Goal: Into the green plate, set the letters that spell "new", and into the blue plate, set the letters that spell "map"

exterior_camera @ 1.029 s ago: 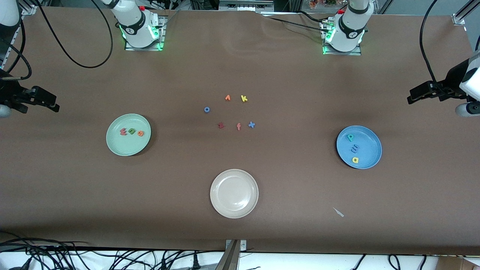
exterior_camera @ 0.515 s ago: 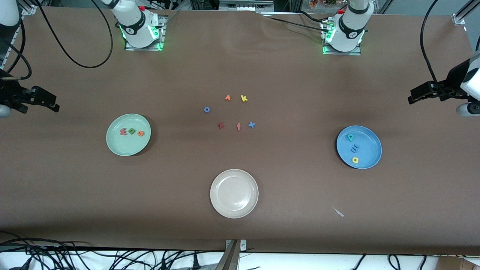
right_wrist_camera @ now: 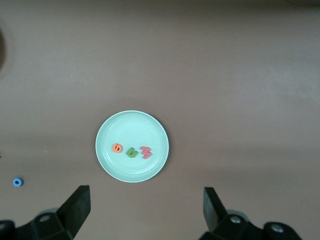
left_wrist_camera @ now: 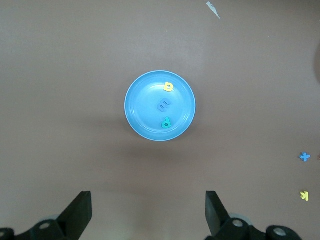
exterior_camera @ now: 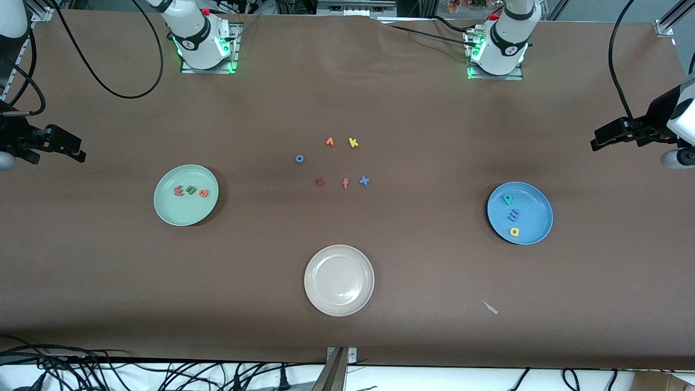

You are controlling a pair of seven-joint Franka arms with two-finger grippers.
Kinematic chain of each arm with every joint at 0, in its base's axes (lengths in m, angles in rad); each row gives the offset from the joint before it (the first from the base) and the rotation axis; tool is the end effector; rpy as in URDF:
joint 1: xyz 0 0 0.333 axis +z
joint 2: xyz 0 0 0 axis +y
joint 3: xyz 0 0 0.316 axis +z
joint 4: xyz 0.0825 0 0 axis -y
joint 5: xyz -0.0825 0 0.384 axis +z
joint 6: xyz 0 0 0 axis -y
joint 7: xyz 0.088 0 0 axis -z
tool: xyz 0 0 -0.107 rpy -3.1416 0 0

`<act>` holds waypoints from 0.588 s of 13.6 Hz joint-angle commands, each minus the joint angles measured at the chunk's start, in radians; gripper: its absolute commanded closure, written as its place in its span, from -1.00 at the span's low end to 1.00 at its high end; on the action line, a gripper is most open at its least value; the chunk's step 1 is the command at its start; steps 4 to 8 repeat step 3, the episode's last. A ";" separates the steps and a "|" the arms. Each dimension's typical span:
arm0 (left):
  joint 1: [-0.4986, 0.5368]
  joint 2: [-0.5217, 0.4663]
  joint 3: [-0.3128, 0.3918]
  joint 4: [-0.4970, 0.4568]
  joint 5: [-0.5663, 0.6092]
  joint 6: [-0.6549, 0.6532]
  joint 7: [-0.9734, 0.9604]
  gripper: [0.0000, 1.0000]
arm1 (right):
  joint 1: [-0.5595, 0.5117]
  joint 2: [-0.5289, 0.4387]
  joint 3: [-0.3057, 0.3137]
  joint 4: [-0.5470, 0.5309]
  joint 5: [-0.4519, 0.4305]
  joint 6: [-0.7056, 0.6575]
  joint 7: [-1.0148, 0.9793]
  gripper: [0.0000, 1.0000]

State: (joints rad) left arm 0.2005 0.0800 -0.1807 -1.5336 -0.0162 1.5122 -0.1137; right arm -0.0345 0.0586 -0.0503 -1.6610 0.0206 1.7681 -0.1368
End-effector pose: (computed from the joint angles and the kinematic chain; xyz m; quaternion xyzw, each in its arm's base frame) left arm 0.5709 0.0135 0.5928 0.9964 0.0665 -0.0507 0.0129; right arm 0.5840 -0.0471 0.5657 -0.9994 -0.0243 -0.0251 0.0059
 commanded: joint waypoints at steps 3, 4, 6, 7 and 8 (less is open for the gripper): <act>0.000 0.004 0.004 0.009 0.004 0.002 0.020 -1.00 | -0.004 0.001 0.000 0.014 0.004 -0.018 -0.010 -1.00; 0.000 0.004 0.004 0.009 0.004 0.002 0.020 -1.00 | -0.004 0.001 0.000 0.014 0.004 -0.018 -0.010 -1.00; 0.000 0.004 0.004 0.009 0.004 0.002 0.020 -1.00 | -0.004 0.001 0.000 0.014 0.004 -0.018 -0.010 -1.00; 0.000 0.004 0.004 0.009 0.004 0.002 0.020 -1.00 | -0.004 0.001 0.000 0.014 0.004 -0.018 -0.010 -1.00; 0.000 0.004 0.004 0.009 0.004 0.002 0.020 -1.00 | -0.004 0.001 0.000 0.014 0.004 -0.018 -0.010 -1.00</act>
